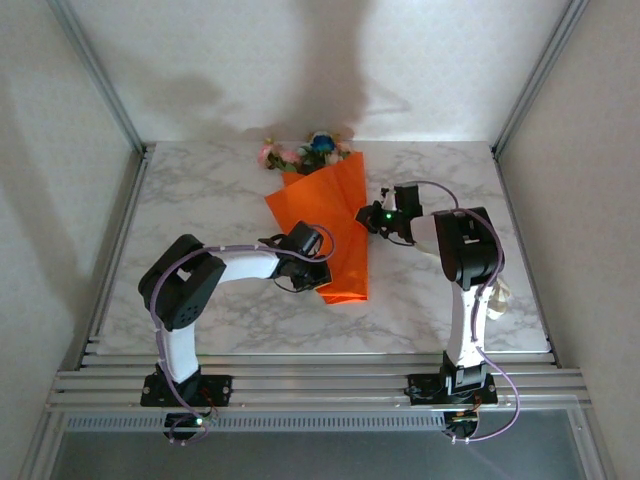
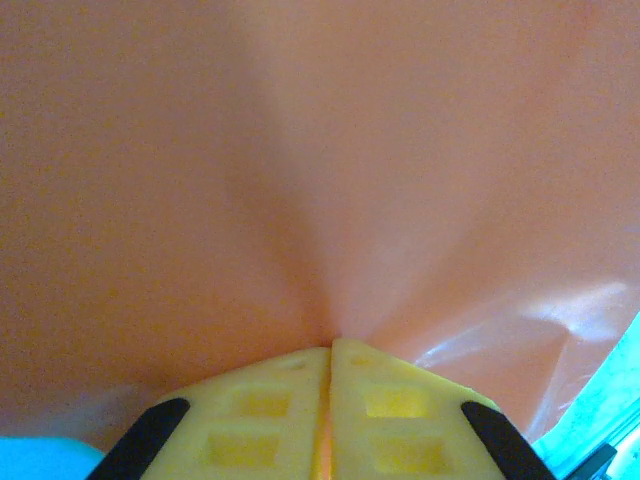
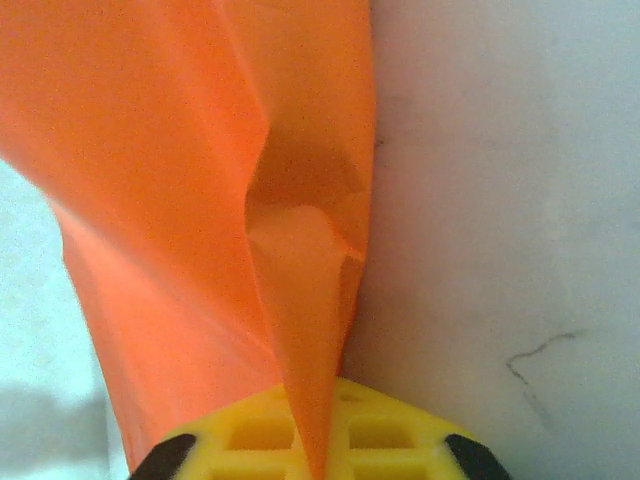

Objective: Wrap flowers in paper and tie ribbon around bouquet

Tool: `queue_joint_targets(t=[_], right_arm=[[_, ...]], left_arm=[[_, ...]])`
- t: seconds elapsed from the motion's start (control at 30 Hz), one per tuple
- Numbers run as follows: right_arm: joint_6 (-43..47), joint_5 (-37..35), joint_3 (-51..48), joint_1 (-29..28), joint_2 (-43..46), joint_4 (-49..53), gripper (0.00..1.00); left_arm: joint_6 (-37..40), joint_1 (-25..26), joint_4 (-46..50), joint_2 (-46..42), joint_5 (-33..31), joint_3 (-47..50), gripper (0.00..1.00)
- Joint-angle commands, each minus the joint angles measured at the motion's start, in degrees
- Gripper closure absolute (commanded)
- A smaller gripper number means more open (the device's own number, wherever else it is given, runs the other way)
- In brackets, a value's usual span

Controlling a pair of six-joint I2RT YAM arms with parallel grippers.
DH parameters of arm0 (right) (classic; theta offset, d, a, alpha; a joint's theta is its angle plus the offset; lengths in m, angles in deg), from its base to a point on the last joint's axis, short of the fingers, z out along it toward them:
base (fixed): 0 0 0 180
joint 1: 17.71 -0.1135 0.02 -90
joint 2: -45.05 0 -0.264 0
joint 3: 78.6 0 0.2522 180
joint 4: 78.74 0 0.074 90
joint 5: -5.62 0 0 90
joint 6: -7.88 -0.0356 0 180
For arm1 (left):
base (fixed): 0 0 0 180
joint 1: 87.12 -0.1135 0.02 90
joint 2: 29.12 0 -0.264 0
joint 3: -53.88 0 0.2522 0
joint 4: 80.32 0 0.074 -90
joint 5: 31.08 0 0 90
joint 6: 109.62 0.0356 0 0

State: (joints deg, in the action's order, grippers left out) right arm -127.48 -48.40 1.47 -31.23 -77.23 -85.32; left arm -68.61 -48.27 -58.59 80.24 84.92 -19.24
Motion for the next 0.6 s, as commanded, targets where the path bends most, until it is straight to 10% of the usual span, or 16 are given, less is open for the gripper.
queue_joint_targets(t=[0.0,0.17,0.27,0.37,0.4,0.47,0.57], right_arm=[[-2.7,-3.0,3.9,1.5,-2.7,-4.6,0.62],[-4.7,-2.6,11.5,1.6,-7.6,-2.8,0.51],[-5.8,-3.2,15.3,1.8,-10.3,-1.9,0.94],[-6.8,-4.7,16.5,2.1,-11.2,-2.7,1.00],[-7.2,-5.0,16.9,2.2,-11.5,-3.2,0.98],[-8.7,-5.1,17.9,2.5,-12.3,-4.7,0.64],[-10.5,-5.6,21.0,2.6,-14.3,-4.9,0.53]], left_arm=[[1.4,-1.8,14.0,8.0,-12.0,4.4,0.91],[1.7,-1.9,14.3,8.1,-11.8,4.2,0.91],[1.6,-2.0,14.4,8.0,-11.6,4.1,0.91],[1.5,-2.1,14.7,7.8,-11.5,4.2,0.91],[1.5,-2.1,14.7,7.7,-11.5,4.2,0.91],[1.5,-2.2,14.8,7.6,-11.5,4.3,0.92],[1.8,-2.3,14.9,7.5,-11.4,4.2,0.92]])
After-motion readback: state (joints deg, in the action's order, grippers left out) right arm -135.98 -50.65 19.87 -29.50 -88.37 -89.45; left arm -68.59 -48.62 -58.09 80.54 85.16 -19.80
